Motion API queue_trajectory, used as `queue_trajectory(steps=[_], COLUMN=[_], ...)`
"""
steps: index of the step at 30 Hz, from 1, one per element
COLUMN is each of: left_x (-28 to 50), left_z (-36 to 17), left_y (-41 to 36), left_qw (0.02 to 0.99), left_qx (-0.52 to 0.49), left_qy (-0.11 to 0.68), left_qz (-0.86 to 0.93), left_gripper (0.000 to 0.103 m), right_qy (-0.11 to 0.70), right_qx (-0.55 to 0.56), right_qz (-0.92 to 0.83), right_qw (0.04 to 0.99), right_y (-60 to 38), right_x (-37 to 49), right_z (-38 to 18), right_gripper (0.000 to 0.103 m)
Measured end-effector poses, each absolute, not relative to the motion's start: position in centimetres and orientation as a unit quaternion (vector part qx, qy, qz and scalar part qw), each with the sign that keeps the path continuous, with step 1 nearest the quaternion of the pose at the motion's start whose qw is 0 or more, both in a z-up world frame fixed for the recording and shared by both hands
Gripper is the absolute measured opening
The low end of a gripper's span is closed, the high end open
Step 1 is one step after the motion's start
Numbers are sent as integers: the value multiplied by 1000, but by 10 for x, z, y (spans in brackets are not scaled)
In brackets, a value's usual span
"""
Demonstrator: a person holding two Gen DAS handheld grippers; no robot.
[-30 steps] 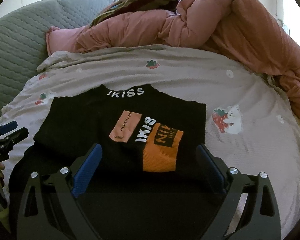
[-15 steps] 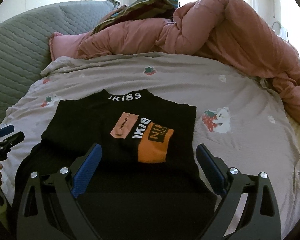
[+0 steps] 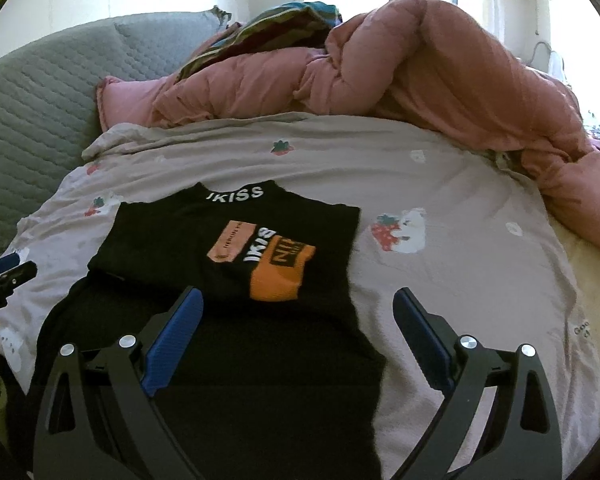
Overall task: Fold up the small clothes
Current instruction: 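Move both grippers along the sweatshirt body to its hem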
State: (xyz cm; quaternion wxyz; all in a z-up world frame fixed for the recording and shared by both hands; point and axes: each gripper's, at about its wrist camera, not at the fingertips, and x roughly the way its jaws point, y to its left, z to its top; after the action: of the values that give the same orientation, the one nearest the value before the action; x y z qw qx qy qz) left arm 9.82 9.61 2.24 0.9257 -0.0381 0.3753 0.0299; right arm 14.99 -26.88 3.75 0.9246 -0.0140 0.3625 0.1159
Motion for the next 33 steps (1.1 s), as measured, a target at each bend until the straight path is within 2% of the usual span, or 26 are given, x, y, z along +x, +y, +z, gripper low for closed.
queue_trajectory(steps=[15, 33], left_x=[61, 13], left_z=[24, 9], left_y=[110, 118], left_qw=[922, 911], left_qx=[-48, -67], left_qy=[381, 404], left_qz=[50, 42], left_gripper=[93, 93], right_qy=[367, 379], right_qx=[-4, -23], right_qz=[103, 138], right_qw=[925, 915], right_y=[-312, -305], right_x=[113, 81], right_z=[31, 19], right_gripper=[95, 95])
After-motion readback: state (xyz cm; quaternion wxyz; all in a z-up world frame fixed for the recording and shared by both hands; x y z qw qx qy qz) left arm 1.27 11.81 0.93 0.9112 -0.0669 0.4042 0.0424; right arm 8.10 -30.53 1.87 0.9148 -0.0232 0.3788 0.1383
